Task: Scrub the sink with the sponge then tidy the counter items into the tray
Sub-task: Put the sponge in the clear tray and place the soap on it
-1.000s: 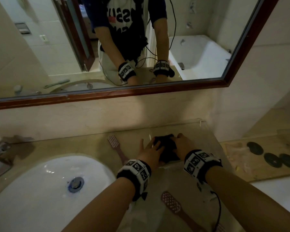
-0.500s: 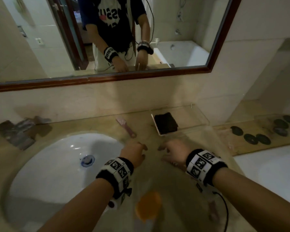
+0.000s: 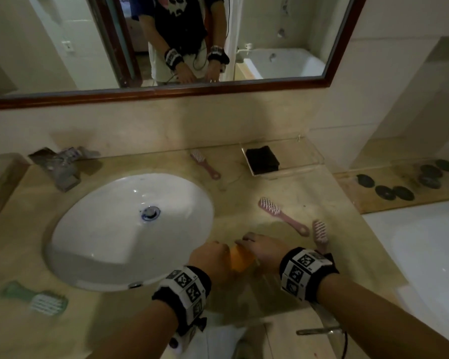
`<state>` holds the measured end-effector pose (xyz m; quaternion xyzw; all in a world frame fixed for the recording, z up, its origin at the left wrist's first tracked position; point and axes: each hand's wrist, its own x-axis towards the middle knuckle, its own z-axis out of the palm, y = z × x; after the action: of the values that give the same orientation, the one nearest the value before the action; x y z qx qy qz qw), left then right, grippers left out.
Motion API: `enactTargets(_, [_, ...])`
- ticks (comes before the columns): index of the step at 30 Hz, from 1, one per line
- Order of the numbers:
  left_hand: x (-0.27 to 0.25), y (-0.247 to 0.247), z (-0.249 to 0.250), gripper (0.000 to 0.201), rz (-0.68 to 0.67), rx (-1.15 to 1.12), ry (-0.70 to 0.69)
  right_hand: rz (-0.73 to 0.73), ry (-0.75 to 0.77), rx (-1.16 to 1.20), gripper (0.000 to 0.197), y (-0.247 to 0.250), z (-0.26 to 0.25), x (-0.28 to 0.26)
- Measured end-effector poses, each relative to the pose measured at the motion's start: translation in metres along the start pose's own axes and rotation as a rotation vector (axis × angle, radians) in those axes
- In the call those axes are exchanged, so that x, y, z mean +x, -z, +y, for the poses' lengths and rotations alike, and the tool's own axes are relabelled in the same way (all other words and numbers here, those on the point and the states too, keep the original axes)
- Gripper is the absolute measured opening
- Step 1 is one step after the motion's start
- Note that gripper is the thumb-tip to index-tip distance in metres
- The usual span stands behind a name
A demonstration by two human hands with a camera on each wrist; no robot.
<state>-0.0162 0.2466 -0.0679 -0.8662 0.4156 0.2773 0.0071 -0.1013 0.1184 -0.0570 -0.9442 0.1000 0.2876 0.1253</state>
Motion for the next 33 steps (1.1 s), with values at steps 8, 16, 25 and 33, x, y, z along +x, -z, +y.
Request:
enactTargets(8, [0.003,-0.009,0.006,0.039,0.057,0.034,-0.027,0.031,-0.008,0.046,0.051,-0.002,0.004,0.017])
enactTargets(16, [0.017,0.011,0.003,0.043,0.09,0.135,-0.096,0.039,0.005,0.126,0.045,0.001,0.015,0.033])
enactTargets(25, [0.095,0.073,0.013,0.056,0.154,0.066,-0.157,0.017,0.072,0.038,0.049,0.08,0.08,0.073])
enactTargets(33, [0.212,0.142,0.041,0.082,0.326,-0.398,-0.071,0.253,0.028,0.017,0.059,0.18,0.174,0.126])
